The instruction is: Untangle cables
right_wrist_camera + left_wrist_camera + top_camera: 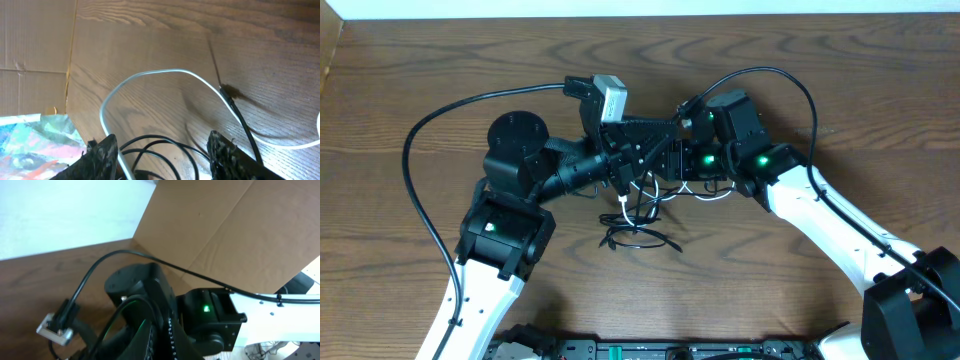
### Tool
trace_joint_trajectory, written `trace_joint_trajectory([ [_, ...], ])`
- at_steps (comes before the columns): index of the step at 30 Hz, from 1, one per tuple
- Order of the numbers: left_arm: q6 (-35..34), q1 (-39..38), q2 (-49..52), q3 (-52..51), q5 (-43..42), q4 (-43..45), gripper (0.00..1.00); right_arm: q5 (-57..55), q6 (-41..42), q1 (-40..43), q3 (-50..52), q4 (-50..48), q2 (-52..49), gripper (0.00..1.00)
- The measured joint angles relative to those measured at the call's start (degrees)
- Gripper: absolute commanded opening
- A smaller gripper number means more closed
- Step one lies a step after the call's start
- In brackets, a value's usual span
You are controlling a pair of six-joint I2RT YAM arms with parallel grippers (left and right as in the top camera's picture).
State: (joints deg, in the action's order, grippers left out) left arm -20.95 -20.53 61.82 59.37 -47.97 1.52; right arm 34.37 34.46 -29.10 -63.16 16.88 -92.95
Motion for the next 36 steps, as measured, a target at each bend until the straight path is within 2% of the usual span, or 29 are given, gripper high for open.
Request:
trace_joint_trajectory([
  [7, 0.0, 0.0, -0.02, 0.0, 0.09, 1.36, 0.07, -2.29, -1.03, 0.17, 0.0, 2.97, 0.0, 0.54],
  [13, 0.87, 0.0, 0.0, 0.0, 2.25, 1.81, 0.08, 0.2, -6.23, 1.46, 0.0, 3.04, 0.0, 0.52],
  [26, 1.51, 0.0, 1.95, 0.0, 1.33, 3.98, 0.08, 10.93, -15.1, 2.12, 0.0, 3.04, 0.0, 0.7],
  [31, 1.51, 0.0, 1.95, 0.0, -0.63, 6.08, 0.08, 16.52, -17.9, 2.73, 0.0, 4.02, 0.0, 0.7],
  [36, 1.49, 0.0, 1.95, 0.0, -1.6, 6.82, 0.08, 17.46, -18.78, 2.6, 0.0, 4.2, 0.0, 0.66],
])
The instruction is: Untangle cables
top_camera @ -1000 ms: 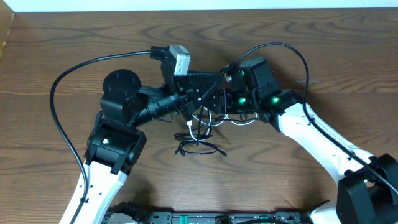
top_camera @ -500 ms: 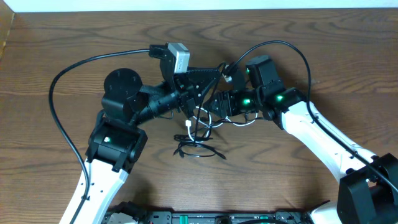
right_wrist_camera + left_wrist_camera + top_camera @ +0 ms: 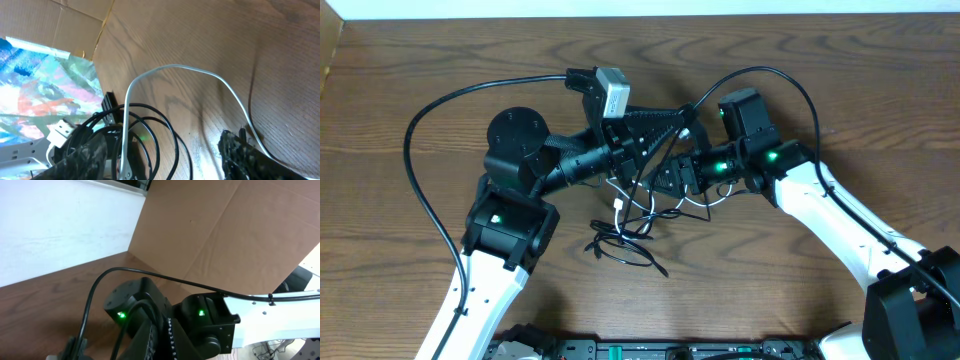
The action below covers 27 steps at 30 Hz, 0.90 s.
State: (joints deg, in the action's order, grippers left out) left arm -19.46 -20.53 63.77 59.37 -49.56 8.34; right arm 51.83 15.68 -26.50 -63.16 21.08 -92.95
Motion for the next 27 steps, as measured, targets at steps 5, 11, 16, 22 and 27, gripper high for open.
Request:
trace_joint_trajectory([
  [5, -0.04, 0.0, 0.0, 0.0, -0.13, 1.33, 0.08, -0.96, 1.01, -1.33, 0.0, -1.66, 0.0, 0.6],
  [11, -1.36, 0.0, 0.0, 0.0, -0.26, 6.45, 0.08, -3.96, 4.7, -2.95, 0.02, -2.36, 0.0, 0.53],
  [16, -1.79, 0.0, 0.0, 0.0, -0.57, 7.28, 0.08, -5.27, 6.64, -4.17, 0.0, -3.61, 0.0, 0.04],
  [22, -1.81, 0.0, 0.0, 0.0, -0.76, 7.72, 0.08, -5.81, 9.05, -4.57, 0.0, -3.78, 0.0, 0.01],
  [27, -0.63, 0.0, 0.0, 0.0, -0.04, 3.82, 0.08, -7.63, 12.44, -2.71, 0.02, -6.25, 0.0, 0.01],
])
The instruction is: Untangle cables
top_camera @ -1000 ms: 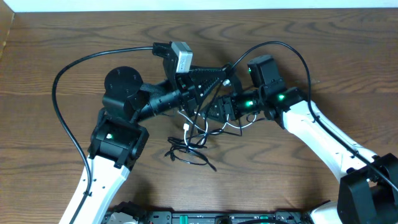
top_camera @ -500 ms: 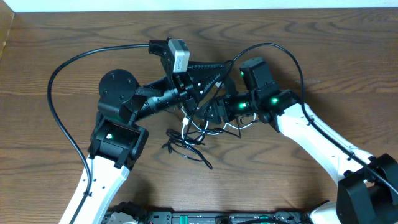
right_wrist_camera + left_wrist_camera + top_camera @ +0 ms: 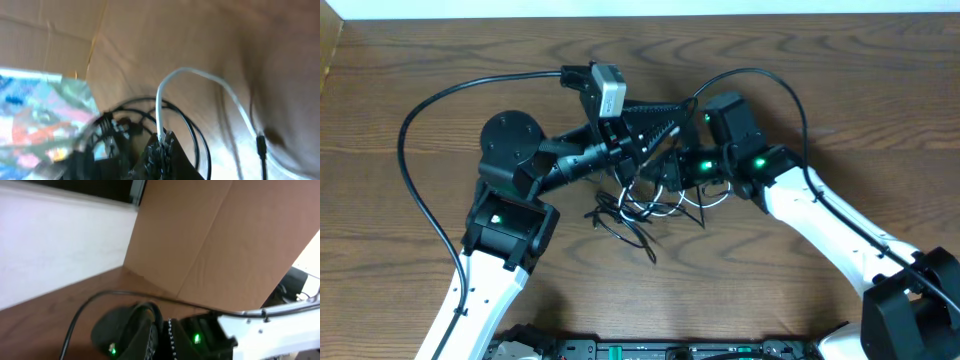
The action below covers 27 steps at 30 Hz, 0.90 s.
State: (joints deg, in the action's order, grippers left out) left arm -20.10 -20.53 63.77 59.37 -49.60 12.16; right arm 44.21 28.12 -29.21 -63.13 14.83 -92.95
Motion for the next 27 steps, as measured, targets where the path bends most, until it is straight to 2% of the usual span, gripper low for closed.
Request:
trace_joint_trajectory([
  [6, 4.83, 0.0, 0.79, 0.0, 6.6, -11.37, 0.08, 4.52, 3.28, 10.1, 0.0, -4.07, 0.09, 0.02],
  [11, 8.41, 0.0, 4.24, 0.0, 14.32, -16.98, 0.08, 10.51, 4.96, 20.39, 0.0, -4.31, 1.09, 0.01],
  [14, 9.53, 0.02, 7.37, 0.0, 18.93, -17.97, 0.09, 14.23, 5.51, 26.01, 0.0, -4.17, 2.75, 0.01],
  [17, 10.23, 0.2, 10.64, 0.0, 22.38, -18.05, 0.16, 17.25, 6.08, 31.23, 0.0, -4.17, 4.96, 0.01],
  [19, 10.49, 0.61, 12.85, 0.0, 24.55, -18.14, 0.17, 19.17, 6.27, 34.71, 0.0, -4.2, 6.64, 0.01],
  [20, 10.54, 0.9, 13.6, 0.0, 25.64, -18.16, 0.21, 19.76, 6.32, 35.91, 0.0, -4.2, 7.26, 0.01],
  [27, 10.97, 6.05, 17.73, 0.0, 29.51, -19.12, 0.22, 25.31, 7.3, 45.59, 0.0, -4.2, 11.69, 0.01],
])
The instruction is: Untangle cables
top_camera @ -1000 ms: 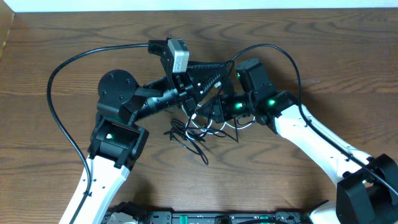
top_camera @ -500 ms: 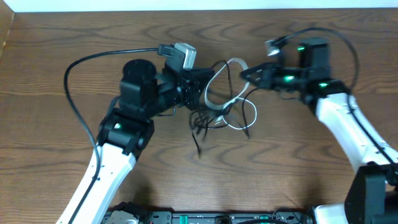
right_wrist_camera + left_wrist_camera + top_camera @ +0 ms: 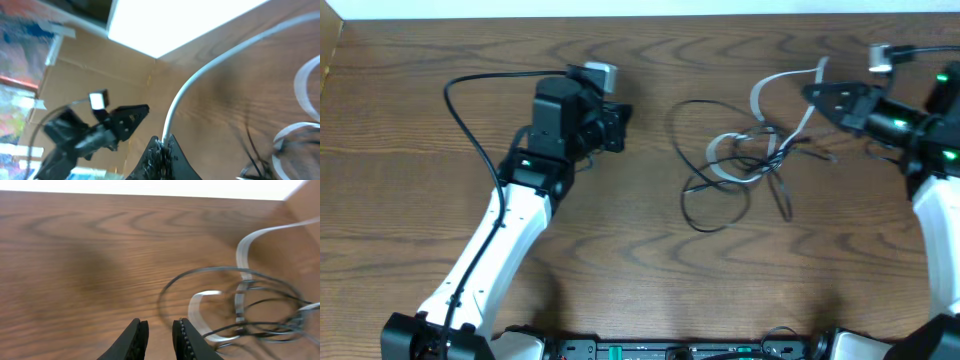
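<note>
A tangle of black cable (image 3: 712,192) and flat white cable (image 3: 732,150) lies right of the table's middle. My right gripper (image 3: 810,93) is shut on the white cable (image 3: 176,107), whose raised loop (image 3: 765,92) runs down from it into the tangle; the wrist view shows the jaws (image 3: 162,144) pinched on it. My left gripper (image 3: 620,122) hovers to the left of the tangle, apart from it. Its fingers (image 3: 138,339) stand open with nothing between them, and the blurred cables (image 3: 240,315) lie ahead to the right.
The wooden table (image 3: 620,260) carries only the cables. My left arm's own black lead (image 3: 470,85) arcs over the table at upper left. A cardboard wall (image 3: 90,75) stands beyond the table's edge in the right wrist view.
The two grippers were close together over the tangle in the middle. Now the left one is back at the left, open and empty, and the right one is far right, with the tangle shifted right.
Both grippers met over the tangle at mid-table, the right one open around the white cable. Later the right gripper was shut on that cable while black strands hung by the left. Now the arms stand apart and the cables lie spread toward the right.
</note>
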### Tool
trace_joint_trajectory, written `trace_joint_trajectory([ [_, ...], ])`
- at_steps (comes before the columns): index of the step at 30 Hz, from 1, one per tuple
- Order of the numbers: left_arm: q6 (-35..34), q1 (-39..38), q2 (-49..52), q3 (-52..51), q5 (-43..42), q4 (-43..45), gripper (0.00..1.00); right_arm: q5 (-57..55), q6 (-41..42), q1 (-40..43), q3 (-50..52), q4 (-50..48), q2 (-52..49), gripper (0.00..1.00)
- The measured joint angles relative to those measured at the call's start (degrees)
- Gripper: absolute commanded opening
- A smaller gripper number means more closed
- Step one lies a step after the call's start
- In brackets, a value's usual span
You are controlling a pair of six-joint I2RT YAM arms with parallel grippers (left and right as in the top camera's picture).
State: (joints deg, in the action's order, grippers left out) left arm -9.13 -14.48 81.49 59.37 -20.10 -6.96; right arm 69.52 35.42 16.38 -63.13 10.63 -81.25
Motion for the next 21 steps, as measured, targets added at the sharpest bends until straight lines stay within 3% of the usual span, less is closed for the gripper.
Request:
trace_joint_trajectory([
  [8, 0.0, 10.62, 0.15, 0.0, 0.2, -4.22, 0.23, 4.9, -0.35, 7.69, 0.0, -0.02, 1.95, 0.01],
  [14, 0.0, 12.59, 0.15, 0.0, -7.13, -4.37, 0.28, 2.16, -2.95, 7.1, -0.02, 0.87, 2.05, 0.01],
  [18, 0.04, 10.64, 0.15, 0.0, -10.78, -4.37, 0.28, -6.08, -7.5, 4.39, -0.13, 9.14, 2.27, 0.01],
  [21, 0.39, 8.76, 0.15, 0.0, -11.96, -4.0, 0.27, -18.67, -13.73, -0.13, -1.44, 22.21, 2.36, 0.02],
])
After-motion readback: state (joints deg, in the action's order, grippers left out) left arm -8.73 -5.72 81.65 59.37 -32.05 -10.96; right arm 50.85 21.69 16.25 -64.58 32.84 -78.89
